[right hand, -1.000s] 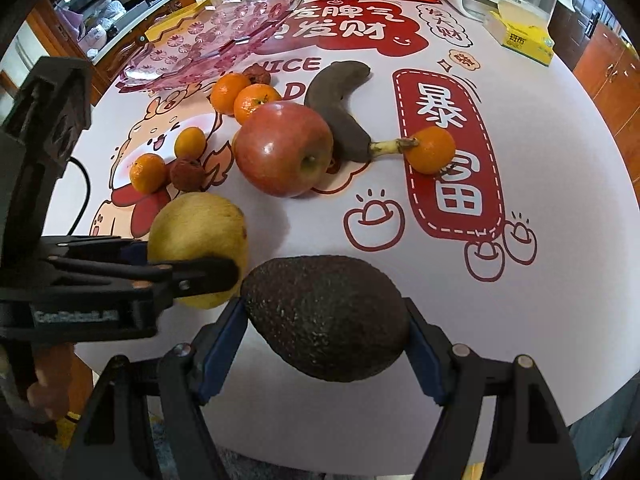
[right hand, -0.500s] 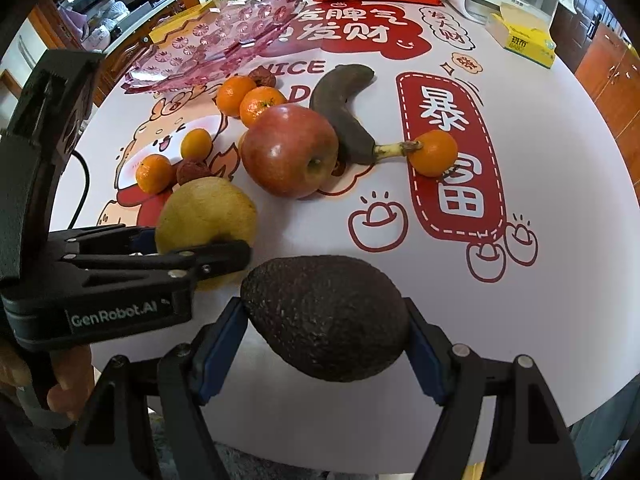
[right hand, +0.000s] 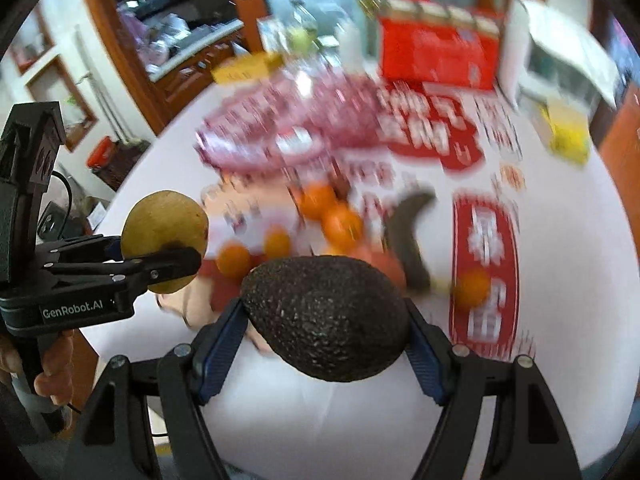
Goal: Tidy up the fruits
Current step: 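Carry pear and avocado into the pink bowl and open both tools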
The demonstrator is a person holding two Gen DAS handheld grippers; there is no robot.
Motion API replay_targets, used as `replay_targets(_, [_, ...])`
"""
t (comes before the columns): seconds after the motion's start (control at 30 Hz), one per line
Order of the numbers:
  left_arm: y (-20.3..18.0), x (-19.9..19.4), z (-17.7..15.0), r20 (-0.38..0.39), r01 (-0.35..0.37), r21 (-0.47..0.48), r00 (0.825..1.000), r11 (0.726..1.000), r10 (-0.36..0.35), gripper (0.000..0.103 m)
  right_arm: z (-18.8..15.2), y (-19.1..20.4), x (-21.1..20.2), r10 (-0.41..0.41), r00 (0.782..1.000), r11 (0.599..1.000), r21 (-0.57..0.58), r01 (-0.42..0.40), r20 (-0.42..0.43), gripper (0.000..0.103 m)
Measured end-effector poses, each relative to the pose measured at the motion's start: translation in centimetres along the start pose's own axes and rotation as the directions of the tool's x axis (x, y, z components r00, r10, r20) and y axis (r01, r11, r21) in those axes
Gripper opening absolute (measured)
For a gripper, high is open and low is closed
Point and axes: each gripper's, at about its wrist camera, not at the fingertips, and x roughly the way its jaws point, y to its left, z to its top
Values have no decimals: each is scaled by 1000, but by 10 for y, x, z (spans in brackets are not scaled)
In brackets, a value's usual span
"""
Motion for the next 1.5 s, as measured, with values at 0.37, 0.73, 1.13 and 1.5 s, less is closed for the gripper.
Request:
replay_targets(0.37, [21,-24,104,155,-156,6,976,988,153,55,123,15,-1,-20,984,990,-131,43,177,76])
replay_targets(0.73, [34,67,146,57,-220,-6,974,975,220,55,165,-9,108,-98,993,984,-141,106,58,76])
replay_targets(1.13, [55,153,140,-98,-249,-4,964,969,247,56,145,-3,187,-71,993,975,-217,49,-95,76])
replay_targets(1.5, [61,172,139,-129,-250,0,960,968,248,67,137,7,210,-47,993,965,-262,16,-113,77])
